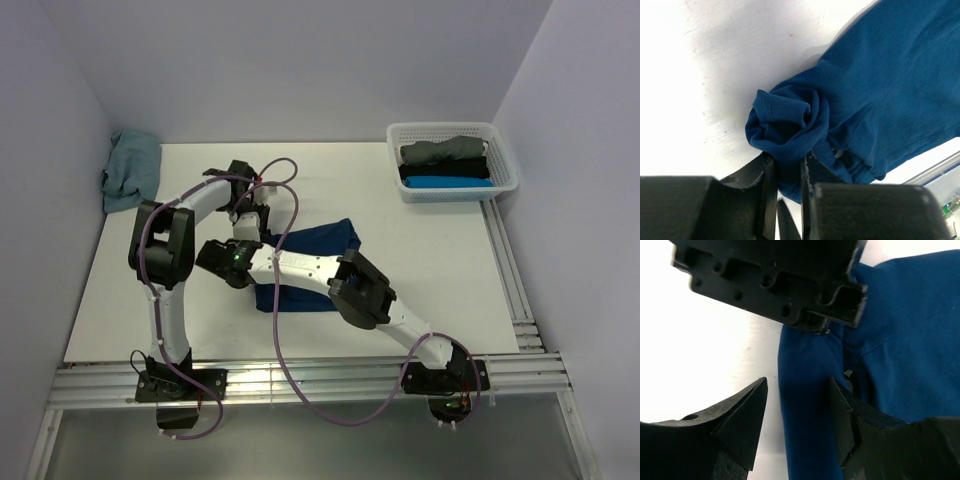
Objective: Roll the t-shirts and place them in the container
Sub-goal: Roll the tshirt
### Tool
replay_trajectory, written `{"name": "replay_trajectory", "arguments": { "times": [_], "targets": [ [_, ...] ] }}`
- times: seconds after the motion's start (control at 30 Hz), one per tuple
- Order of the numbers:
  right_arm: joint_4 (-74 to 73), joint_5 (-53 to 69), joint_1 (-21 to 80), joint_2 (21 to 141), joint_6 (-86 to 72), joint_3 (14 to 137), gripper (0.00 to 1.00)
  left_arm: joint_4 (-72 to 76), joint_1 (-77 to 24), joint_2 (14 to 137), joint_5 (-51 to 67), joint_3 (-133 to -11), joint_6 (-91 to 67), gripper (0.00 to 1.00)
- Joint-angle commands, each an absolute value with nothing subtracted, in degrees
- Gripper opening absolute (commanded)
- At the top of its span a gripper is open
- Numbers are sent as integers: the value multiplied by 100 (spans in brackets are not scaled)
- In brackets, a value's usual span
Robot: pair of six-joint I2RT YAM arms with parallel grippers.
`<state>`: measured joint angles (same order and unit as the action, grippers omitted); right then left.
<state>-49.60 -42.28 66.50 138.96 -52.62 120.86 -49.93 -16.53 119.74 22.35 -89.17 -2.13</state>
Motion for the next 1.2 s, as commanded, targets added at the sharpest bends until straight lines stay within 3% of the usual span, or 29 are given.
{"name": "replay_trajectory", "arguments": {
  "times": [0.0, 0.2, 0.33, 0.43, 0.63, 0.7, 1.17],
  "targets": [
    [-5405, -4535, 6671, 14010, -5300, 12314, 58, -4957, -1705, 11971, 2057, -9105, -62, 21],
    [-5493, -4474, 6671, 14019, -5378, 12164, 47, -5010, -1731, 12015, 2065, -9202, -62, 27],
    [-5266, -4307, 6645, 13773, -5414, 11779, 39, -5036, -1731, 11971, 2127, -9290, -62, 47],
    [-4424, -3860, 6548, 13212, -5344, 10945, 35, -5133, -1723, 11936, 2241, -9492, 167, 59],
    [-1910, -2550, 6083, 11840, -5414, 8730, 31, -5344, -1644, 11804, 2513, -9879, 334, 74],
    [-1180, -2130, 5951, 11497, -5580, 8088, 31, -5396, -1591, 11734, 2653, -9923, 395, 85],
    [3197, -484, 5116, 10986, -7302, 5169, 29, -5019, -1187, 11355, 3998, -9088, 528, 89]
  ]
}}
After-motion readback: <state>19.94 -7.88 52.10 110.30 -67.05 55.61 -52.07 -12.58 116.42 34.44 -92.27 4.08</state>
